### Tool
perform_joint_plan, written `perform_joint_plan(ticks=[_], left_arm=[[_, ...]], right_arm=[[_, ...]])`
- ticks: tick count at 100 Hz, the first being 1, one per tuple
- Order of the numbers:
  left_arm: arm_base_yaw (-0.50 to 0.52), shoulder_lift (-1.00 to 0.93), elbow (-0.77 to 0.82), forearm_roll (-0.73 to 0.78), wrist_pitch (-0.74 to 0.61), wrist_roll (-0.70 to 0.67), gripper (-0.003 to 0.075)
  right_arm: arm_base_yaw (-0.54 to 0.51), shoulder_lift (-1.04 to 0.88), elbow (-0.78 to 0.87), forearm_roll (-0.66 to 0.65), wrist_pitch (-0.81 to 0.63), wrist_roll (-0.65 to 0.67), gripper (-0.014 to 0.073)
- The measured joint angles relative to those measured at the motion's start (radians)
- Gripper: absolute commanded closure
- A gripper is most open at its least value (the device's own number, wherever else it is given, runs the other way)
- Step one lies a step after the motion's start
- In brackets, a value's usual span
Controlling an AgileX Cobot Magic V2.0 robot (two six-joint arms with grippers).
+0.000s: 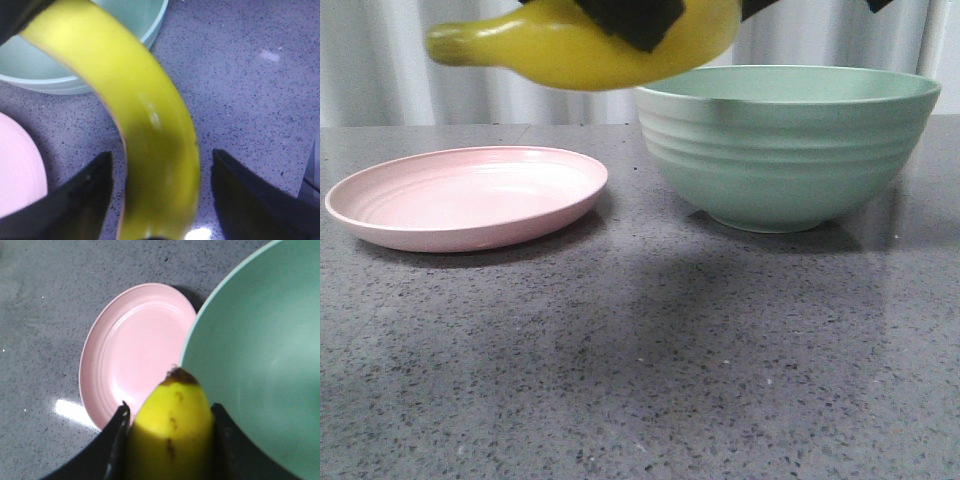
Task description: Transfer banana from pink plate to green bowl
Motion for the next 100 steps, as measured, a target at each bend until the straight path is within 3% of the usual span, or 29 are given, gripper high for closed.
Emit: perform_joint_plan(ticks=[27, 52, 62, 85, 100], left_arm=[[0.0, -0.045, -0.073, 0.025, 0.011, -0.009, 0.0256], [0.0, -0.067, -0.084, 0.025, 0.013, -0.01, 0.0256], [0.0, -0.067, -0.084, 0.025, 0.015, -0.014, 0.0256], [0.0, -0.067, -0.084, 0.025, 0.015, -0.019, 0.0256], [0.0, -0.067, -0.084, 0.025, 0.015, -0.023, 0.0256]], right_arm=[[-0.106, 0.002, -0.012, -0.017, -0.124, -0.013, 0.0673], [-0.193, 0.004, -0.025, -0.158, -0.258, -0.031, 0.0659], [-0.212, 0.009, -0.025, -0.191, -0.294, -0.034, 0.0592], [-0.215, 0.054, -0.025, -0.227, -0.297, -0.034, 0.0282], [-0.215, 0.075, -0.025, -0.235, -0.282, -0.034, 0.0267]])
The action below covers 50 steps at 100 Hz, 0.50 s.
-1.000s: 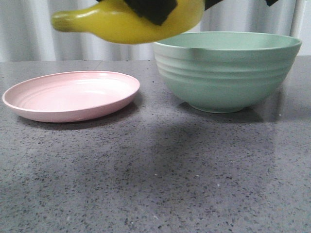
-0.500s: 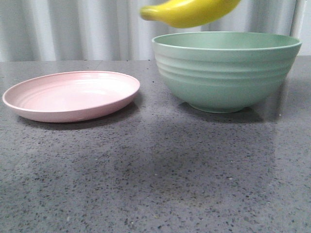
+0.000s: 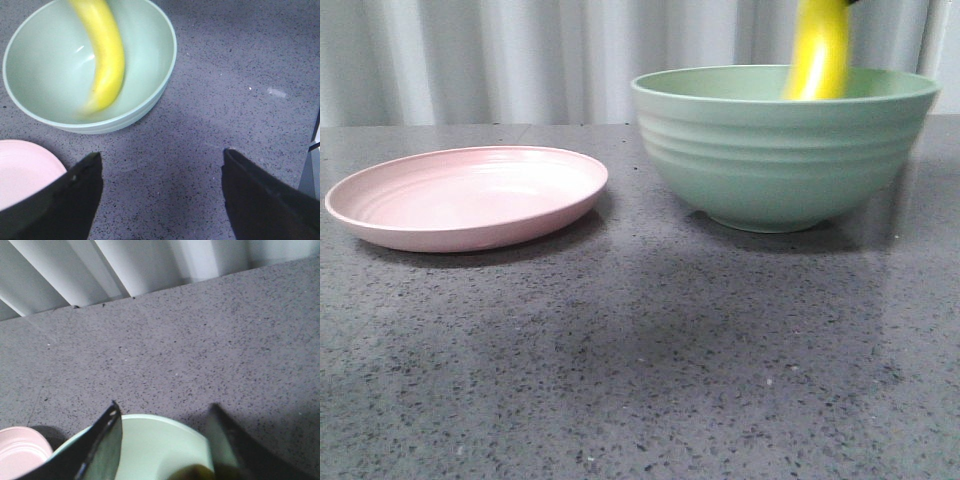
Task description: Transfer banana from pink plate to green bowl
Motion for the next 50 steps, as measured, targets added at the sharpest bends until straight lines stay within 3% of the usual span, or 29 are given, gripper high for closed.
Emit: perform_joint_plan(ticks=[25, 32, 41, 50], left_arm=[[0.0, 0.0, 0.0, 0.006, 0.0, -0.006, 0.026], [0.0, -0.002, 0.0, 0.013, 0.0, -0.011, 0.0306], [0.0, -0.018, 0.0, 0.037, 0.0, -0.057, 0.0476], [0.002, -0.05, 0.002, 0.077, 0.0, -0.098, 0.0701]], right_arm=[[0.0, 0.001, 0.0, 0.0, 0.006, 0.0, 0.0268], [0.0, -0.006, 0.0, -0.019, 0.022, -0.004, 0.0288], [0.0, -0.03, 0.0, -0.061, 0.073, -0.01, 0.0406], [0.0, -0.069, 0.0, -0.108, 0.136, -0.01, 0.0597]])
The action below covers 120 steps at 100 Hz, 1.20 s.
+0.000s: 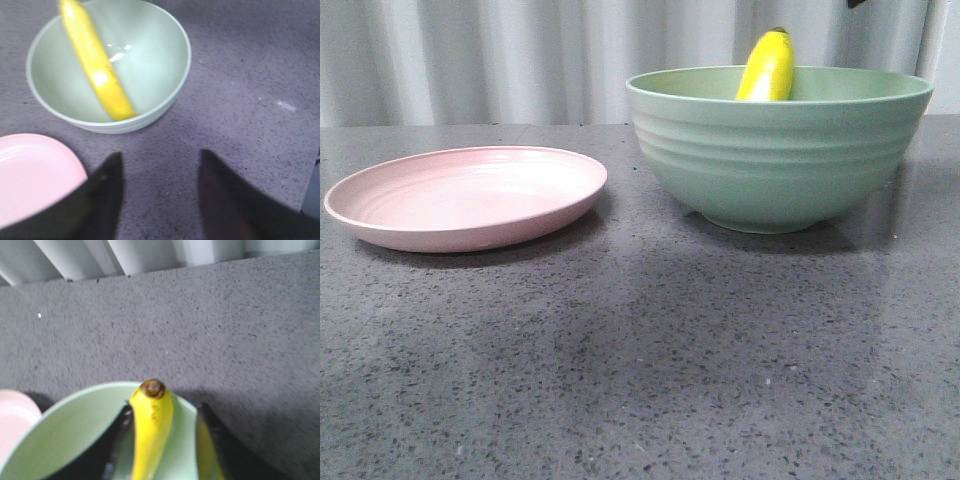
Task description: Transfer banana from pink plate to green bowl
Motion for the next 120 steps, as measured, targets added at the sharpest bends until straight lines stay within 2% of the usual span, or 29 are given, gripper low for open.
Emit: perform_joint_plan(ticks=[1, 4, 22, 41, 89, 101, 120], left_arm=[[0.0, -0.006, 0.0, 0.005, 0.0, -0.003, 0.0734], [0.002, -0.019, 0.004, 0.015, 0.0, -0.008, 0.0735], [0.02, -0.121, 0.046, 0.036, 0.0, -0.039, 0.0739], [0.02, -0.268, 0.207, 0.049, -0.102, -0.064, 0.0739], [0.02, -0.699, 0.735, 0.049, -0.494, -0.094, 0.0739], [0.02, -0.794, 0.843, 0.049, -0.553, -0.094, 0.0739], [0.02, -0.907, 0.949, 0.049, -0.564, -0.095, 0.0739]], right_arm=[[0.0, -0.007, 0.0, -0.007, 0.011, -0.002, 0.0627], [0.0, -0.019, 0.0, -0.021, 0.033, -0.002, 0.0676], [0.0, -0.098, 0.002, -0.075, 0.163, -0.031, 0.0668], [0.0, -0.231, 0.088, -0.083, 0.183, -0.052, 0.0669], [0.0, -0.777, 0.534, -0.084, 0.013, -0.061, 0.0669], [0.0, -0.935, 0.63, -0.095, -0.004, -0.061, 0.0669], [0.0, -1.174, 0.758, -0.101, -0.016, -0.062, 0.0669]])
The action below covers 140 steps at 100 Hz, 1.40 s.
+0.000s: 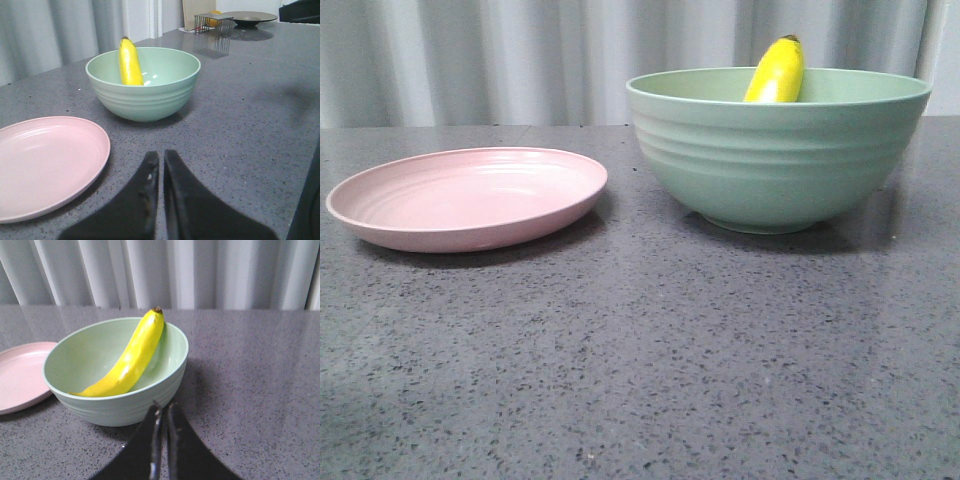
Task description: Transfer banana from pink plate to green bowl
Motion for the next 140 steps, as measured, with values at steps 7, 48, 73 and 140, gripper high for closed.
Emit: perform_joint_plan(ticks=[7, 48, 73, 140], left_arm=[[0.0, -0.027, 0.018, 0.0, 0.007, 0.0, 0.0739], [0.0, -0.042, 0.031, 0.0, 0.011, -0.002, 0.0739], [0.0, -0.042, 0.035, 0.0, 0.011, -0.002, 0.0739], [0.523, -0.212, 0.364, 0.028, -0.208, -0.002, 0.0739]], right_arm=[[0.0, -0.078, 0.027, 0.0, 0.0, -0.002, 0.0668], [0.0, -0.25, 0.043, -0.001, 0.043, -0.002, 0.0669], [0.0, -0.25, 0.045, -0.001, 0.043, -0.002, 0.0669], [0.0, -0.25, 0.045, -0.001, 0.044, -0.002, 0.0668]])
